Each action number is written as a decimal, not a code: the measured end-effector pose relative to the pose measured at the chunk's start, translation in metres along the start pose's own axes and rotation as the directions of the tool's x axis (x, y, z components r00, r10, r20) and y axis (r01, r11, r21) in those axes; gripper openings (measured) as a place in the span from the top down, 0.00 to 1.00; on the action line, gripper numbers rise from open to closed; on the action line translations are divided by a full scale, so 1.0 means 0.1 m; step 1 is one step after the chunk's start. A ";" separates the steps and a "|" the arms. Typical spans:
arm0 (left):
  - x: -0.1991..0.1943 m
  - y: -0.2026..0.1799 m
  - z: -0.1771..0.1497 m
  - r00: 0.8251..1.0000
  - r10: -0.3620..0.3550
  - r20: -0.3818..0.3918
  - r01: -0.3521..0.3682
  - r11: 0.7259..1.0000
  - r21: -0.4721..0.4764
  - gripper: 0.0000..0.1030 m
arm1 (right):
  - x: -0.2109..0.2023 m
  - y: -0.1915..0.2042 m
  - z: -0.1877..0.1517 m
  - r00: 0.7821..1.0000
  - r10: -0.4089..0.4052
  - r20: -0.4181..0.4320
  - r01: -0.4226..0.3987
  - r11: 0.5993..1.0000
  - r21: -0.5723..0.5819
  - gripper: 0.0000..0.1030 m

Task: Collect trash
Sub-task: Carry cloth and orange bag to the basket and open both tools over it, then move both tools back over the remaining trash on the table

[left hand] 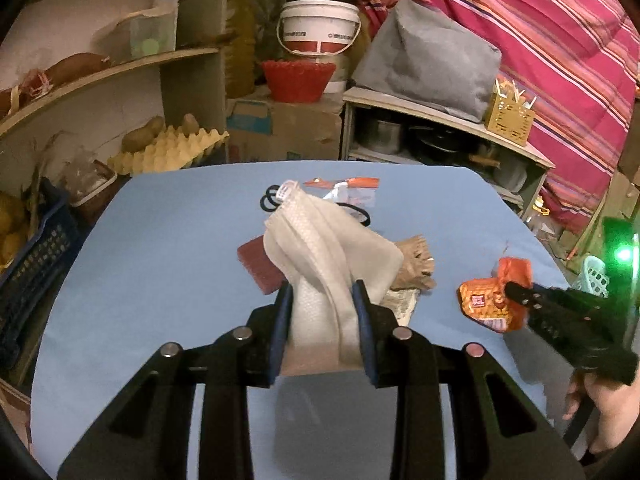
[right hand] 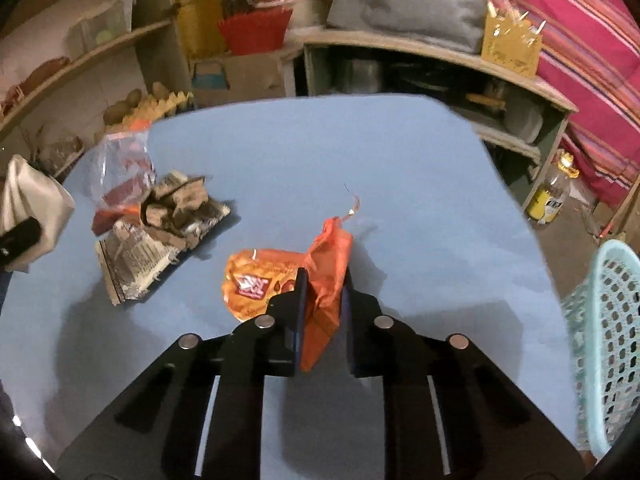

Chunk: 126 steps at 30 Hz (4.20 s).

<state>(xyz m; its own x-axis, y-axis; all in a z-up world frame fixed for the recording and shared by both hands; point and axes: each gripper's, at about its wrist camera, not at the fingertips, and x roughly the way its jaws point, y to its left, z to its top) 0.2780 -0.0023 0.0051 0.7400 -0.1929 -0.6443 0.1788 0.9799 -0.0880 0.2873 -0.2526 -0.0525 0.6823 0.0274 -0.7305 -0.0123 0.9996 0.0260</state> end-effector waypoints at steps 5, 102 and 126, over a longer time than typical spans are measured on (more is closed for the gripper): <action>-0.01 -0.15 0.03 1.000 -0.016 0.012 0.016 1.000 0.000 0.70 | -0.33 -0.26 0.01 0.998 0.001 0.056 -0.003 0.999 0.033 0.85; 0.22 -3.05 -0.13 0.959 -0.283 0.019 0.271 0.933 0.237 0.15 | -1.53 -3.02 -0.82 0.939 -0.339 0.062 0.294 0.881 0.371 0.30; -0.15 -0.77 0.11 0.988 -0.006 0.152 -0.011 0.994 0.110 0.09 | -0.95 -1.31 -0.08 0.956 -0.253 0.152 0.213 0.948 0.238 0.04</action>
<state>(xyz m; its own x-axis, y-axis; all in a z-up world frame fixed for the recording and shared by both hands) 0.2602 -0.0759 0.0294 0.8289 -0.2041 -0.5207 0.2411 0.9705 0.0033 0.2182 -0.3862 0.0084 0.7660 -0.2275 -0.6012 0.3074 0.9511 0.0317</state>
